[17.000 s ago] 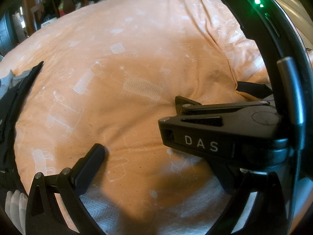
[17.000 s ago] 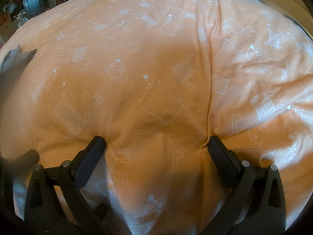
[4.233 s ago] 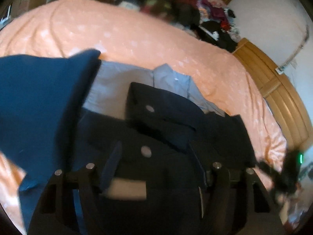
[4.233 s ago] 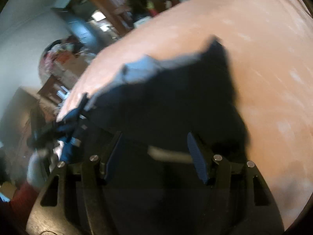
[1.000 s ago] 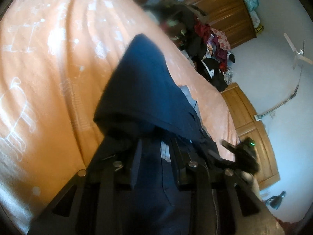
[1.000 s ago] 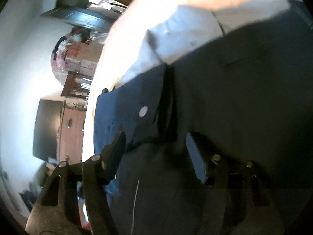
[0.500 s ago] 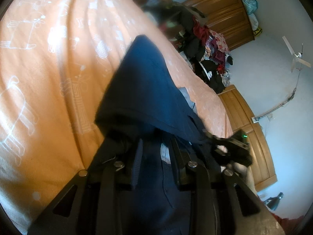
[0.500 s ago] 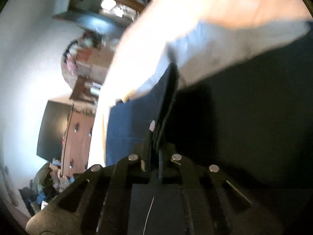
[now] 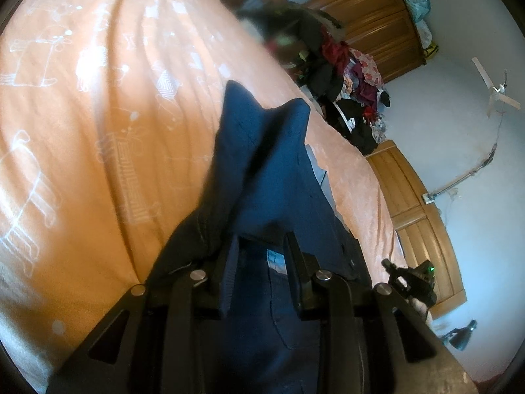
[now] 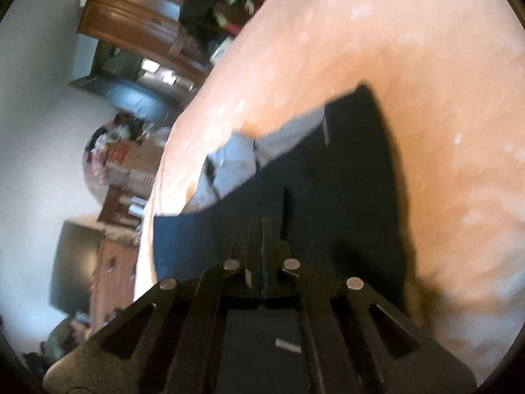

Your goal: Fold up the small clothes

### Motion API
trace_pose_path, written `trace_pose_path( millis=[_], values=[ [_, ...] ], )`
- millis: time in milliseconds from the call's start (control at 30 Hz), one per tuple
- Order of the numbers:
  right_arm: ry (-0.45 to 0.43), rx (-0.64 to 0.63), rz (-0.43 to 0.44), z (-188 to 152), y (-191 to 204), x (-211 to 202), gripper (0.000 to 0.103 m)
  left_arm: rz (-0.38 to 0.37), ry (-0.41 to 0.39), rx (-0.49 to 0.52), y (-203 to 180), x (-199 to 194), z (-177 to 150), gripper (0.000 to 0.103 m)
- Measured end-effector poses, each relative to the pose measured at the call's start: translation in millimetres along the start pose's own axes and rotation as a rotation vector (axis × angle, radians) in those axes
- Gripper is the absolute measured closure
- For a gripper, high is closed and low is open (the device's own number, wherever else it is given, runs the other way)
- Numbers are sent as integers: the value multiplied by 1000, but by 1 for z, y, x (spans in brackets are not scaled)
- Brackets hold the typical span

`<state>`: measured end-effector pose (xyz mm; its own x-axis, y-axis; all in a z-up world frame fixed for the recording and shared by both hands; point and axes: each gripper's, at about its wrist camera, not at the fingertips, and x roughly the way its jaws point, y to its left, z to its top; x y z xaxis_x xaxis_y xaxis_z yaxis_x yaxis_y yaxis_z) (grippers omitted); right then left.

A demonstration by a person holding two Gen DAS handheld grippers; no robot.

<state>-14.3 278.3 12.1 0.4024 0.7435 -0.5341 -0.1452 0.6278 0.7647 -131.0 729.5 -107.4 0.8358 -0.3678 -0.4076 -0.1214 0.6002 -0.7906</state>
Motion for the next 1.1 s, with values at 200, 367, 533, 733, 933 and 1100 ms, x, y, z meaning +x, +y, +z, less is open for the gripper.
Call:
trace_pose_path(
  millis=[200,367,533,733,933,1100],
  values=[
    [114,-17,7,-13,-1,35,66,37,15,39,-19,-8,-2,55],
    [210,-64,-65,-25,0,64,65,62,-73,42,-27,-43,-18,44],
    [188,-67,-56,-26,2,65,101,39,-102,-36,-6,-57,-23,49],
    [84,-121,-46,-26,17,27,102,48,-114,-19,-9,-63,-28,48],
    [13,-93,-122,-27,-9,-15,102,51,-114,-20,-10,-65,-29,48],
    [-2,-114,-172,-24,-14,-21,102,67,-106,-14,-12,-63,-29,48]
  ],
)
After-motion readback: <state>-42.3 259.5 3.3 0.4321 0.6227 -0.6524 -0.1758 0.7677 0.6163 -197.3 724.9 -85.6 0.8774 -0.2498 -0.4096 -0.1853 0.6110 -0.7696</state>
